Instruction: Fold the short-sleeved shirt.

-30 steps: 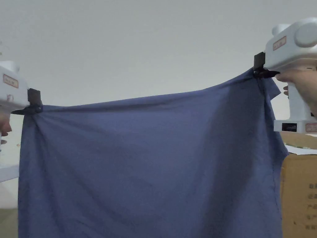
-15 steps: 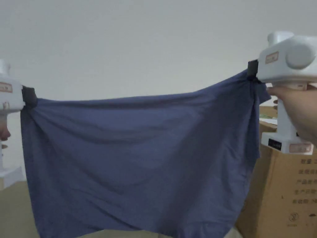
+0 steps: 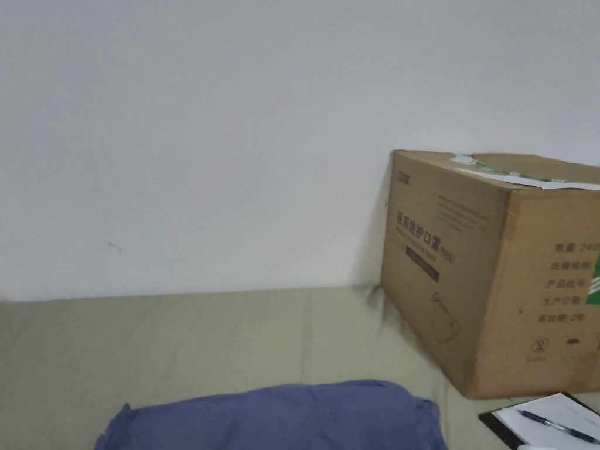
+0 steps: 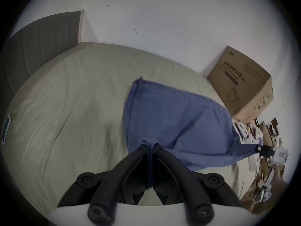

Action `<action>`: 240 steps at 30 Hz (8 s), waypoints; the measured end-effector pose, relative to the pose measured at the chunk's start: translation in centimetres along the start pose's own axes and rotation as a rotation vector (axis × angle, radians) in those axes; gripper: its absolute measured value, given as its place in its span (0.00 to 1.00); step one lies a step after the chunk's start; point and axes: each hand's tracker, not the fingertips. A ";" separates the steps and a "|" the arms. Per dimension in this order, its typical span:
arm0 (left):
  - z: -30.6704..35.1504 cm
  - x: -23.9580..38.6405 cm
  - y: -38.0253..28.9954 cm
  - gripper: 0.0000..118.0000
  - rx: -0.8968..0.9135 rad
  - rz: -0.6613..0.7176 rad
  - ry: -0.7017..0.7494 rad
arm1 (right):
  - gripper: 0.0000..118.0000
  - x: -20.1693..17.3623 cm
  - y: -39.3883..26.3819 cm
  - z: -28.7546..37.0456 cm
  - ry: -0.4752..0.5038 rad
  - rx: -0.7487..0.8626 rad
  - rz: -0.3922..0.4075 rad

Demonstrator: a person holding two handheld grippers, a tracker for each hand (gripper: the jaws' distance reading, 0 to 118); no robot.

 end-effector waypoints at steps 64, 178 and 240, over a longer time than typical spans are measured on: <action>14.8 -2.0 -10.9 0.63 -0.194 -0.191 -0.039 | 0.00 -10.3 -12.3 19.9 0.243 0.281 0.179; 4.3 -5.0 -7.2 0.95 -0.290 0.201 0.096 | 0.00 -11.4 -9.7 17.0 0.263 0.175 0.192; 6.2 1.4 -6.5 0.02 -0.214 -0.247 0.205 | 0.06 6.7 -0.3 1.1 0.022 -0.350 -0.053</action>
